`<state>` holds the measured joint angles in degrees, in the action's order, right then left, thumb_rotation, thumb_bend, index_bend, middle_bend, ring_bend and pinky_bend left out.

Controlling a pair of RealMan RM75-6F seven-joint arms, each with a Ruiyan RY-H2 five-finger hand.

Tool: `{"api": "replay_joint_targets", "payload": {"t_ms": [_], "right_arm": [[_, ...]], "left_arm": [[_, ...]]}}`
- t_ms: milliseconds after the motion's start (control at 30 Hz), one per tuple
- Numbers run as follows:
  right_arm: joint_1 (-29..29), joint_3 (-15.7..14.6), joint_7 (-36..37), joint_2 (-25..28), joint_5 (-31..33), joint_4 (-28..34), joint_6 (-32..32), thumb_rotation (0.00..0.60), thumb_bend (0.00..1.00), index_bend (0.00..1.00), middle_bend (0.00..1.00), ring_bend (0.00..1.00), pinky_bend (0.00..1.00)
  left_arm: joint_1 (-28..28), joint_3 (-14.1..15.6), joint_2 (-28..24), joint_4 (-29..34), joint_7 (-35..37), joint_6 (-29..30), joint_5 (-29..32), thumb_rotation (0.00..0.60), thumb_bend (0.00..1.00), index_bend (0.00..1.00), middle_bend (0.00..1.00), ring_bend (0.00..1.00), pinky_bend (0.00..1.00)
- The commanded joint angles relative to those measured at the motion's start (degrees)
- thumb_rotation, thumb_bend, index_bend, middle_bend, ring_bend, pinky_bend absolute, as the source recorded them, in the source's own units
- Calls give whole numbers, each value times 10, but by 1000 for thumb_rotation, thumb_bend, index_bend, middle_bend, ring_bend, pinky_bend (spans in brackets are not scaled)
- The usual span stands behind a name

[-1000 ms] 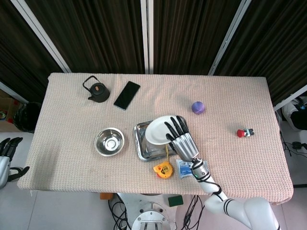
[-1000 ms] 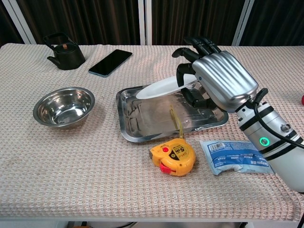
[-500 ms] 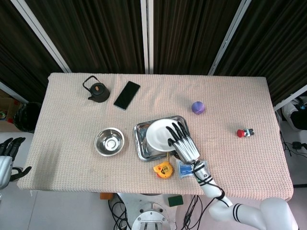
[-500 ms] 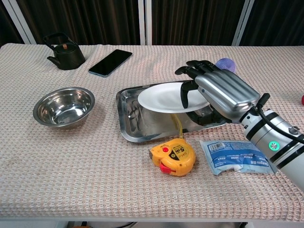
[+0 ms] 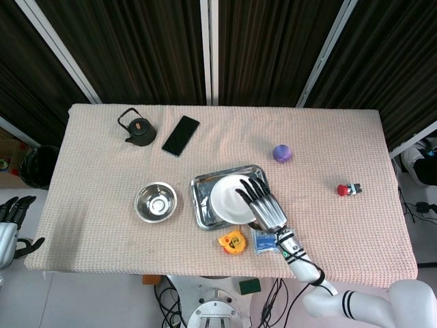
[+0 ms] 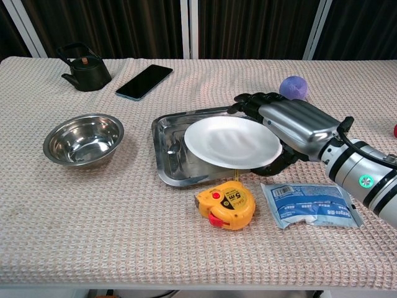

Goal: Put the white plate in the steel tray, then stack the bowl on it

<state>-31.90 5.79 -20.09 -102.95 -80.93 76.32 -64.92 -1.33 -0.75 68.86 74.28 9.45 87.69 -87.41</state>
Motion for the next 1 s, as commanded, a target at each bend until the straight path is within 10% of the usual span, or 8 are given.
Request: {"api": "replay_joint_targets", "payload": {"t_ms": [33,767,1000], "right_arm": [[-3,6,-16,10,18,17,16,600,80,4,0,0,0],[-7,26,-149,183,180,223,59,600,0,0,0,0,0],[49,18,-44,233,112,251,-25,600,0,0,0,0,0]], "left_arm": [[0,0,0,-1,0,0,0,600,117,125,146,88,166],[-2,0,-6,12,-13,3,-5,600,117,125,146,88,166],[-11,3,-11,29,-31,0,-20,600,119,128,146,89,166]]}}
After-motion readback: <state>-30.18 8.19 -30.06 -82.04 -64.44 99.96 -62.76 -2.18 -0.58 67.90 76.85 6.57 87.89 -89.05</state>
